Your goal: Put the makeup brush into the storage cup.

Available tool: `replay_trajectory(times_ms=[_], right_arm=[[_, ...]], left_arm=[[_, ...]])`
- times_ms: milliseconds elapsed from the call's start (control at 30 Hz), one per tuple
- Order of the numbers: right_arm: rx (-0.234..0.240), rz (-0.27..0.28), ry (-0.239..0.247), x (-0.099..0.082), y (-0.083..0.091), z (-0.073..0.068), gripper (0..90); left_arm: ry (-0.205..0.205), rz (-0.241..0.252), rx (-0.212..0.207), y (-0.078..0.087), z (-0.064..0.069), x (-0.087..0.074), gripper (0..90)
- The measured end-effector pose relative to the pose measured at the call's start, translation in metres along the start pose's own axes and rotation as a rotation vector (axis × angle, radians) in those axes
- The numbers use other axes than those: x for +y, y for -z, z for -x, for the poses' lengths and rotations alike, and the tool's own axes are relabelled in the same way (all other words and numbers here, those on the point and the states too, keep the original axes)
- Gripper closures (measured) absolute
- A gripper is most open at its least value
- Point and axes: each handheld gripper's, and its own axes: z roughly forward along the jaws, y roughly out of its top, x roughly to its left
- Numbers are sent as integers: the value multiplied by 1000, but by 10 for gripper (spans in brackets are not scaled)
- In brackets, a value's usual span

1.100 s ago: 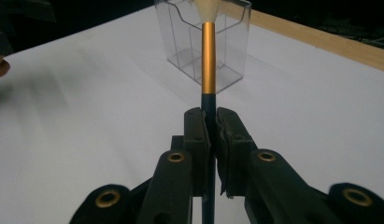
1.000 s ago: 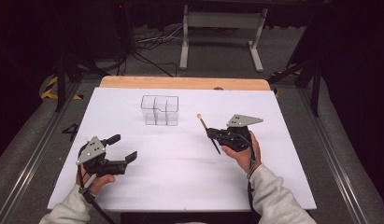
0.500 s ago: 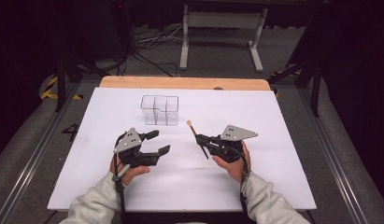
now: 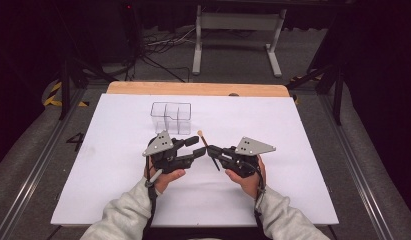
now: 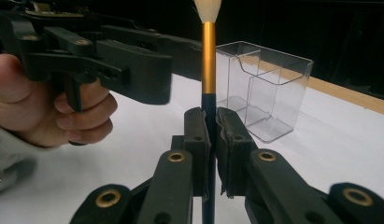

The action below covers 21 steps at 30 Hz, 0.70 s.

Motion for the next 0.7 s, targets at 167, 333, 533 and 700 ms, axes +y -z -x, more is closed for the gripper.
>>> replay_trajectory(times_ms=[167,333,533,700], right_arm=[[-2,0,0,-1,-1,-1,837],[0,2,3,-2,-4,-3,838],[1,-1,4,-5,-7,-6,838],[-7,1,-5,-6,-8,-6,835]], left_arm=[[7,15,0,-6,1,0,633],[9,23,1,-9,0,1,737],[-13,28,-1,-10,3,1,829],[-19,22,8,-10,4,1,833]])
